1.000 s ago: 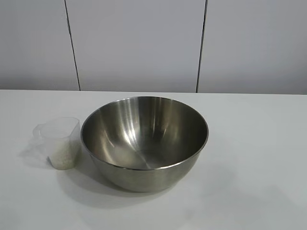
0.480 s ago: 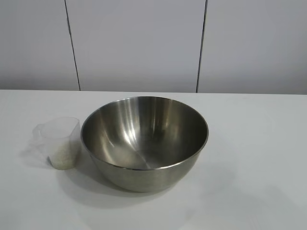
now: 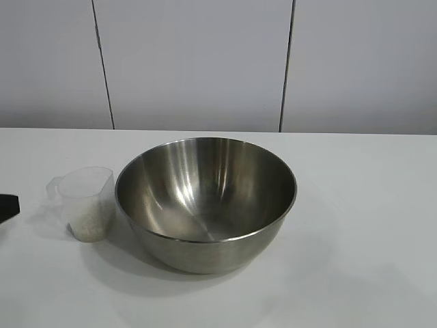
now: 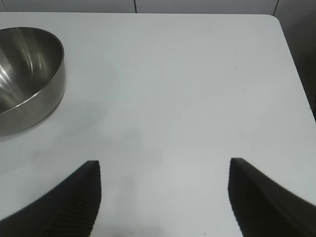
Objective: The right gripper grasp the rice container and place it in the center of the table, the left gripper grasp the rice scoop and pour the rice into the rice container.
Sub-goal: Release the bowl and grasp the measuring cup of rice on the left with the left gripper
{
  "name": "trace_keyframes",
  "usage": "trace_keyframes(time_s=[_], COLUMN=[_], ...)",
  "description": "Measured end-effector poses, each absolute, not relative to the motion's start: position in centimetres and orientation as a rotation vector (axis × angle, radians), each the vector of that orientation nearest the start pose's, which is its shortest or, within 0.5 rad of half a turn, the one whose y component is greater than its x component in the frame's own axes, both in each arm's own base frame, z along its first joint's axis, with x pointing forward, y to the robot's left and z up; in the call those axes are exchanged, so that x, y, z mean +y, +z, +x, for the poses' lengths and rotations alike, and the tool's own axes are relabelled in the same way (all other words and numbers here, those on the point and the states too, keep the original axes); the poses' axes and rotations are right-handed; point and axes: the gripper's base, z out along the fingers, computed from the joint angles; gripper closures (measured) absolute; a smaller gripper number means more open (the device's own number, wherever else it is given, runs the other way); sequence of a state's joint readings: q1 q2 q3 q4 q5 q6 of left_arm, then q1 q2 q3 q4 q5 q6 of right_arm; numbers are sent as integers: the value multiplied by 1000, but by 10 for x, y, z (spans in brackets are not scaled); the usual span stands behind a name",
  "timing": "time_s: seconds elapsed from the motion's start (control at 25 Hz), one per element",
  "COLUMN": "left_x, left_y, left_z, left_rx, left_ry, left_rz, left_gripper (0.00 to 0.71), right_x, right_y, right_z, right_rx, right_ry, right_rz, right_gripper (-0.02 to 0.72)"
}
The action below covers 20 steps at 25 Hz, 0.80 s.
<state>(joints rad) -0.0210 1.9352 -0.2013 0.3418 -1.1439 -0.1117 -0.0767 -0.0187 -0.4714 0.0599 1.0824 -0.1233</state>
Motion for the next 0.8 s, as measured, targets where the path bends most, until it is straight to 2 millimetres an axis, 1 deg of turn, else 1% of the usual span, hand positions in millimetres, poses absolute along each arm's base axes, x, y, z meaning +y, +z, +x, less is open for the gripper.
trace_keyframes(time_s=[0.12,0.24,0.4,0.56,0.64,0.8], left_x=[-32,-31,-31,-32,-33,-33], left_y=[79,79,78,67,62,64], left_z=[215,215,219,228,233,248], left_rx=[2034,2019,2009,2031,2033,1998], left_ry=[-234,-183,-167,-189,-195,-194], left_rz=[371,434,444,451,452,439], left_gripper=[200,200,200,200,200,200], right_x=[5,5,5,5,5,5], right_y=[268,268,268,268,268,268], right_z=[-5,-5,-5,-5,-5,-5], right_rx=[2074,2074,2074,2074,2074,2074], right_ry=[-50,-50,-50,-50,-50,-50], right_rz=[-52,-52,-52,-52,-52,-52], right_gripper=[208,208,208,208,208,208])
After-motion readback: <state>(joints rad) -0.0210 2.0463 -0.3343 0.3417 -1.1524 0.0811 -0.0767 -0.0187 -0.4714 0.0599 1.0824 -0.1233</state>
